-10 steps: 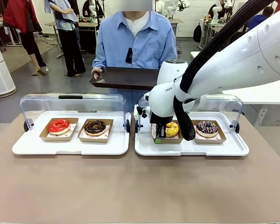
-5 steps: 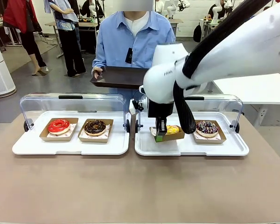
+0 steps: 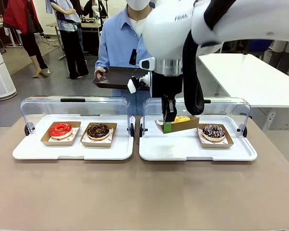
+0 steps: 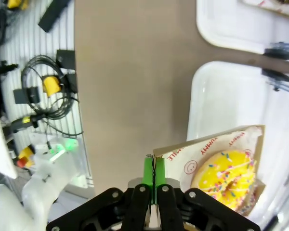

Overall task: Provide the desired donut to the person.
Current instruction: Pick up and lift the Paper togo box containing the Donut pointed at by the person.

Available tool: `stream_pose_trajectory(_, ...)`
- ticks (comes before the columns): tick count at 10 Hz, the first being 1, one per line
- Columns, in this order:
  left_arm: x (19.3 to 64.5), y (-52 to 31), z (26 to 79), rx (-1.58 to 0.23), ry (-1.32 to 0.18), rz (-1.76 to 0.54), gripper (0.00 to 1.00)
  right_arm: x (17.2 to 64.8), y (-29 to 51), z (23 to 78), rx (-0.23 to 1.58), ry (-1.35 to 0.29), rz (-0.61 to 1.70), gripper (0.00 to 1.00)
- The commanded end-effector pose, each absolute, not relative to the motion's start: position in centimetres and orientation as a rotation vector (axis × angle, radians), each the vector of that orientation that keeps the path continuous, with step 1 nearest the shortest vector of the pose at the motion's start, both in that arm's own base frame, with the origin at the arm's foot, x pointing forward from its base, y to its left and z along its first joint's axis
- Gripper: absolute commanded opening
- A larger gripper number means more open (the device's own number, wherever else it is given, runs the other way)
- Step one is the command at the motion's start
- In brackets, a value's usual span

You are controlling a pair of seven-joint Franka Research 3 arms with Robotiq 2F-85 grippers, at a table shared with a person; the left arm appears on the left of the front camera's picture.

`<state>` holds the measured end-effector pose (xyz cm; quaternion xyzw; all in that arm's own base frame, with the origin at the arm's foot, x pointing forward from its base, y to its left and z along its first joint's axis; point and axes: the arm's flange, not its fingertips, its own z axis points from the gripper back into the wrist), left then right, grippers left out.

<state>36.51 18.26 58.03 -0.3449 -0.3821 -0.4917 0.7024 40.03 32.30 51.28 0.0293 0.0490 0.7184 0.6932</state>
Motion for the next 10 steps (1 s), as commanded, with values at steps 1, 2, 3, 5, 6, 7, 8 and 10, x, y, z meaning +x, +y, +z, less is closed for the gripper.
stream_pose_trajectory(1, 36.4, 18.4, 58.1, -0.771, -0.857, -1.1, 1.0, 38.7, 32.7, 53.3, 0.062, 0.107, 1.569, 0.0)
stream_pose_trajectory(2, 36.4, 18.4, 58.1, -0.771, -0.857, -1.1, 1.0, 38.3, 32.9, 54.6, 0.044, 0.095, 1.556, 0.0)
stream_pose_trajectory(3, 36.4, 18.4, 58.1, -0.771, -0.857, -1.1, 1.0, 38.0, 33.3, 55.6, 0.032, 0.087, 1.551, 0.0)
stream_pose_trajectory(5, 36.4, 18.4, 58.1, -0.771, -0.857, -1.1, 1.0, 37.5, 33.9, 56.5, 0.028, 0.059, 1.603, 0.0)
stream_pose_trajectory(6, 36.4, 18.4, 58.1, -0.771, -0.857, -1.1, 1.0, 37.6, 33.9, 56.3, 0.022, 0.059, 1.612, 0.0)
stream_pose_trajectory(7, 36.4, 18.4, 58.1, -0.771, -0.857, -1.1, 1.0, 37.5, 33.7, 56.3, 0.033, 0.059, 1.589, 0.0)
stream_pose_trajectory(8, 36.4, 18.4, 58.1, -0.771, -0.857, -1.1, 1.0, 37.5, 33.7, 56.3, 0.033, 0.059, 1.589, 0.0)
stream_pose_trajectory(10, 36.4, 18.4, 58.1, -0.771, -0.857, -1.1, 1.0, 37.5, 33.7, 56.3, 0.033, 0.059, 1.589, 0.0)
